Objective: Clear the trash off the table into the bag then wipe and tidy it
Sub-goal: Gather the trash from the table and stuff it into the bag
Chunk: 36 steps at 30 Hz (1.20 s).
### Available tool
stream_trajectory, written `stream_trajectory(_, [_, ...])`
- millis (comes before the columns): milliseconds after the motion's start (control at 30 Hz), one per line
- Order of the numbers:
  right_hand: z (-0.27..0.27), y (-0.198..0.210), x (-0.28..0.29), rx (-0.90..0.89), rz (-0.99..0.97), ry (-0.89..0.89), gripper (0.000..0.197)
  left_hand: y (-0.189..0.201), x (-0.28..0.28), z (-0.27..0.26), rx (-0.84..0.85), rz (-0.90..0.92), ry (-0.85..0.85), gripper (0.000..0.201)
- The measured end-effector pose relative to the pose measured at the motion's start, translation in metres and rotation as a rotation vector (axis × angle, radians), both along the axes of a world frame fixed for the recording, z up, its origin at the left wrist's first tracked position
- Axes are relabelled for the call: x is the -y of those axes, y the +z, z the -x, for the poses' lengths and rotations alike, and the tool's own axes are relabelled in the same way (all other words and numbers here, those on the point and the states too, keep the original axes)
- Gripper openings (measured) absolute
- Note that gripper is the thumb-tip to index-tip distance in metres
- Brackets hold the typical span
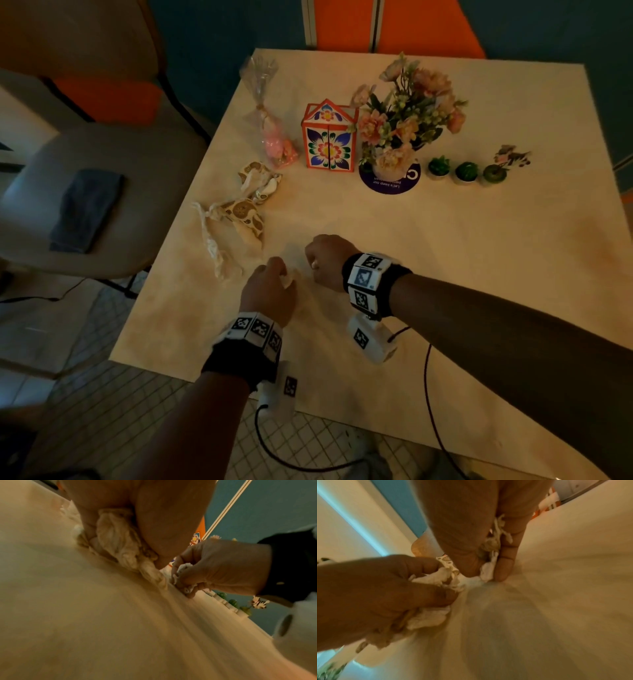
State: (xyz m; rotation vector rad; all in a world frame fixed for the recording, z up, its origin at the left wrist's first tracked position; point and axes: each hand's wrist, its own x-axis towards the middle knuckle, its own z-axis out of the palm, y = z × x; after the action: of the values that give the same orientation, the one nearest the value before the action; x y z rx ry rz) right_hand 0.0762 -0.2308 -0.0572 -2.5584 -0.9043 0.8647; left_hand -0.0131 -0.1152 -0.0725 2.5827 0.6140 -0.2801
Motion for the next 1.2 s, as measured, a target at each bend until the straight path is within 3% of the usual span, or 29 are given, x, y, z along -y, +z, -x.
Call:
stream_trajectory(167, [0.002, 0.008, 0.044, -0.049, -0.159, -0.221, 0.005, 0.000, -0.009, 0.001, -0.020, -0.020, -0.070, 0.014])
stream_trajectory(233, [0.004, 0.015, 0.067, -0.018, -0.200, -0.284, 0.007, 0.012, -0.017, 0.004, 0.064, 0.232, 0.107, 0.013])
stream_trajectory(300, [0.007, 0.022, 0.088, -0.002, -0.251, -0.356, 0.003, 0.031, -0.023, 0.006, 0.200, 0.645, 0.389, 0.014])
stream_trajectory(400, [0.012, 0.032, 0.123, -0.047, -0.319, -0.487, 0.015, 0.062, -0.029, 0.003, 0.351, 1.074, 0.568, 0.012])
stream_trajectory(467, [0.017, 0.038, 0.147, -0.069, -0.337, -0.545, 0.019, 0.078, -0.032, -0.007, 0.350, 1.368, 0.610, 0.005])
stream_trajectory(533, [0.024, 0.041, 0.169, -0.048, -0.325, -0.573, 0.010, 0.085, -0.026, -0.015, 0.328, 1.517, 0.525, 0.025])
stream_trajectory(667, [0.040, 0.048, 0.209, -0.018, -0.316, -0.610, 0.001, 0.104, 0.018, -0.028, 0.322, 1.610, 0.351, 0.036])
stream_trajectory(733, [0.049, 0.053, 0.230, -0.022, -0.325, -0.644, 0.002, 0.106, 0.045, -0.038, 0.273, 1.637, 0.345, 0.024])
stream_trajectory(800, [0.058, 0.057, 0.252, -0.030, -0.360, -0.701, 0.005, 0.104, 0.072, -0.047, 0.174, 1.609, 0.322, 0.043])
stream_trajectory(933, [0.085, 0.062, 0.314, -0.019, -0.416, -0.847, 0.007, 0.107, 0.145, -0.054, 0.071, 1.534, 0.122, 0.011])
stream_trajectory(1067, [0.115, 0.068, 0.389, -0.107, -0.523, -1.109, 0.007, 0.111, 0.228, -0.055, 0.028, 1.459, -0.038, 0.024])
stream_trajectory(1200, [0.142, 0.059, 0.462, -0.029, -0.404, -1.280, 0.005, 0.110, 0.318, -0.056, -0.050, 1.379, -0.182, 0.033])
